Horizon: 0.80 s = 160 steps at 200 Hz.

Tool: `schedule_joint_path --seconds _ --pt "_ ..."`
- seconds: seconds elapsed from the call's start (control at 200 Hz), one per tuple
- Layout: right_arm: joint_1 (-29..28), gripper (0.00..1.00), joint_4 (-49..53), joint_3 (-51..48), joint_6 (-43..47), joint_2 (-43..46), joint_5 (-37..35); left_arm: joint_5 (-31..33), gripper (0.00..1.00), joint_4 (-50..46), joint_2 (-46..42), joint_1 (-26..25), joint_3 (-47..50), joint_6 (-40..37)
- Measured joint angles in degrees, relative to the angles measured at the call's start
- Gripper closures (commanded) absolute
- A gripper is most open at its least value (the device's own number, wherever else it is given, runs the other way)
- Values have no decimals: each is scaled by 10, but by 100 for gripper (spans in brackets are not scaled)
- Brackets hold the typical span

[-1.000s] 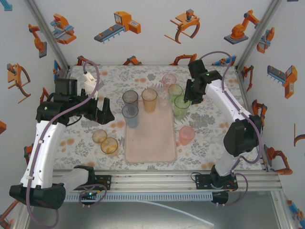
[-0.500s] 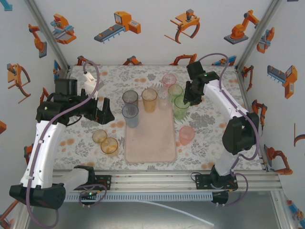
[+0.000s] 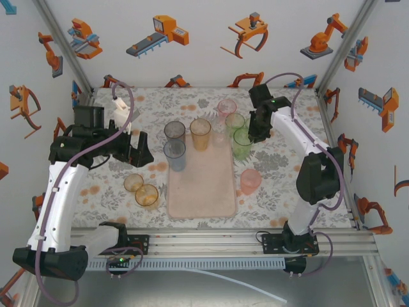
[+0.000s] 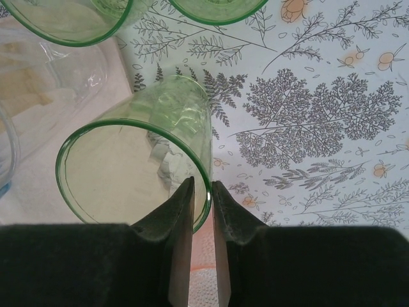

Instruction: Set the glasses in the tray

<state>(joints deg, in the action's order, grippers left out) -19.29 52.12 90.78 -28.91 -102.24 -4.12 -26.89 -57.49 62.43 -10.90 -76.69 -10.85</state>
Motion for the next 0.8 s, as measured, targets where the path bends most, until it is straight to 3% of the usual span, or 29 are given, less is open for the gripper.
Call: schedule_joint_path --seconds 0.411,0.801 --pt "0 95 0 0 1 0 -12 -2 3 0 0 0 3 0" --pt "2 100 0 0 3 1 -12 -2 3 0 0 0 3 0"
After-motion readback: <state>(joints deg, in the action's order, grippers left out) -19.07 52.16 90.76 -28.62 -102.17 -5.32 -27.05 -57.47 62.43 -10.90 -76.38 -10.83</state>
